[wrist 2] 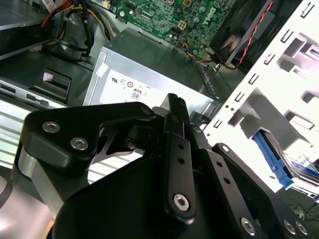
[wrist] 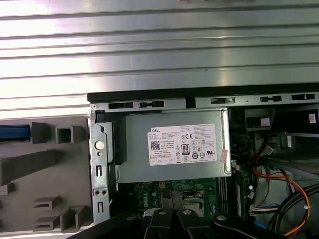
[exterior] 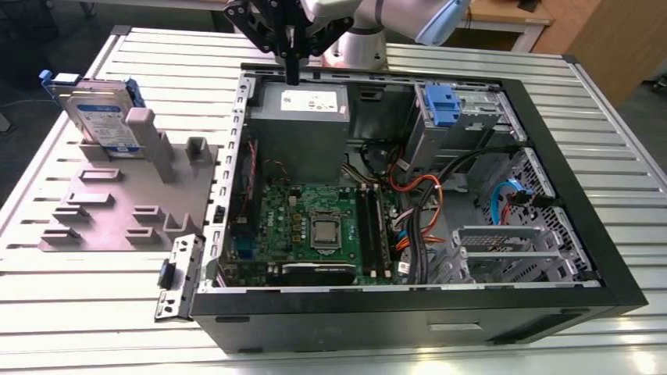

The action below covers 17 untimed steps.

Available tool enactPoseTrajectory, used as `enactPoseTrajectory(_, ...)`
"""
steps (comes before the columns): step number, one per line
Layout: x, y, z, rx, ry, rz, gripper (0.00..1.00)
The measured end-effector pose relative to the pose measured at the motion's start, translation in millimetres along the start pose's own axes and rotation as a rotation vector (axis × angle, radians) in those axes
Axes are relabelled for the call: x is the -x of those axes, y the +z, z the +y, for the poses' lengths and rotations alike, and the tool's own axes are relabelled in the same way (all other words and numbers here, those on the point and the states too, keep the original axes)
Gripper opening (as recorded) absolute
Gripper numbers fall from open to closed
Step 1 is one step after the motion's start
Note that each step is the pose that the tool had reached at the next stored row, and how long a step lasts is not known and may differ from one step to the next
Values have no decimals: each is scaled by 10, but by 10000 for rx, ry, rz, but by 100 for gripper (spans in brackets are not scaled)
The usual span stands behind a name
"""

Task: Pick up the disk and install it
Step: 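Reach for the disk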

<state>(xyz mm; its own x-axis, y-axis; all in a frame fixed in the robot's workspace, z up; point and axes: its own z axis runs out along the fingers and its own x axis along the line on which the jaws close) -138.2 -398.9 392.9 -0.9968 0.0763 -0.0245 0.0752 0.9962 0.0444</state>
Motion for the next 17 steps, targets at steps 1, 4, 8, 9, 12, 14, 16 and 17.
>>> enactPoseTrajectory(1, -1, 0, 0, -1, -1, 1, 11)
enactPoseTrajectory(4, -10, -1, -1, 0, -1, 0, 11)
enactPoseTrajectory(8, -18, -1, -1, -1, -2, 0, 11)
enactPoseTrajectory(9, -20, -1, -2, 0, -1, 1, 11)
enactPoseTrajectory(12, -28, 0, -2, 0, -1, 0, 11)
enactPoseTrajectory(14, -34, -1, -2, -1, 0, 0, 11)
enactPoseTrajectory(16, -39, -1, -3, 0, -1, 0, 11)
enactPoseTrajectory(17, -42, -1, -3, -1, -1, 0, 11)
